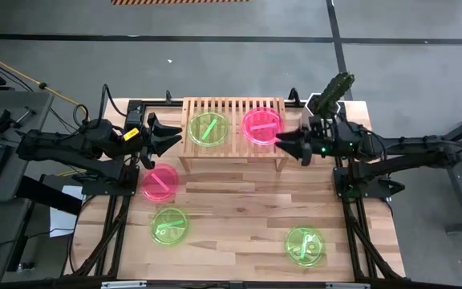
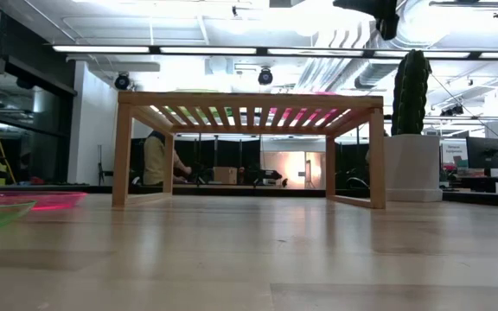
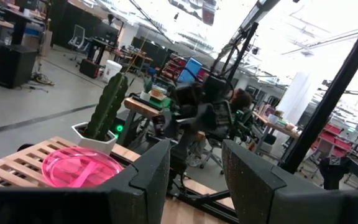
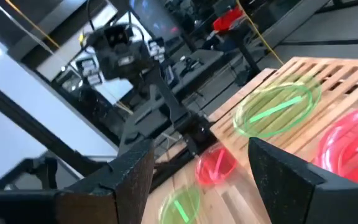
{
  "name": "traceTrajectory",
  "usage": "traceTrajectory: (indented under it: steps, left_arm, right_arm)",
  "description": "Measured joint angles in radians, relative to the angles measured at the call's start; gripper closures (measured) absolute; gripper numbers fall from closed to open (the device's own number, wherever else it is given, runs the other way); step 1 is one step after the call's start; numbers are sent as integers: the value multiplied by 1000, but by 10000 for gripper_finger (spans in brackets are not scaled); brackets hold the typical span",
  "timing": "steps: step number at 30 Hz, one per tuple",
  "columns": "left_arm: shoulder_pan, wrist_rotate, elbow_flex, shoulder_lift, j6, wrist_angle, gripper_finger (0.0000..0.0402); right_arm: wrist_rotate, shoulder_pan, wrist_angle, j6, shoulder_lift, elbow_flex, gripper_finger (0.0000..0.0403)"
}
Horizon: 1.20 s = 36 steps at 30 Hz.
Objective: Place and stack plates onto a shelf
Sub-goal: Stack the left green transparent plate on top of the green transparent plate on the shelf
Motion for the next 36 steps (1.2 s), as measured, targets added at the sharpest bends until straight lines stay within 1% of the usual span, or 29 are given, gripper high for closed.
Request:
traceTrajectory:
  steps: [5,7,10,12,15,18,20,22,26,29,32,34,36]
  left_arm:
    - [0,-67,0,1,-25,10,264]
    - [0,-65,1,15,-48,40,264]
    - [-19,4,18,54,-33,47,264]
    - [-58,56,41,104,-28,31,264]
    - [-141,94,91,199,-29,-76,264]
    - [-252,113,150,305,-57,-272,264]
    - [-330,116,175,381,-104,-386,264]
    - [-406,116,177,452,-171,-462,264]
    - [-541,95,178,606,-326,-556,264]
    - [-618,27,177,728,-461,-569,264]
    - [-665,-49,177,841,-615,-542,264]
    - [-681,-65,177,902,-698,-520,264]
    - [-689,-68,177,949,-748,-492,264]
  right_arm:
    - [39,44,-1,-11,18,0,160]
    - [45,49,-1,-11,24,0,160]
    - [46,49,0,-2,25,0,160]
    - [47,48,-1,-1,25,0,160]
    - [48,48,-1,-1,25,0,160]
    - [48,48,-22,-1,25,0,160]
    - [48,48,-39,-1,25,0,160]
    - [48,48,-57,-1,25,0,160]
    - [49,48,-97,-1,25,0,160]
    - [49,48,-120,-1,25,0,160]
    - [49,48,-138,-1,25,0,160]
    - [49,48,-142,-1,25,0,160]
    - [49,48,-155,-1,25,0,160]
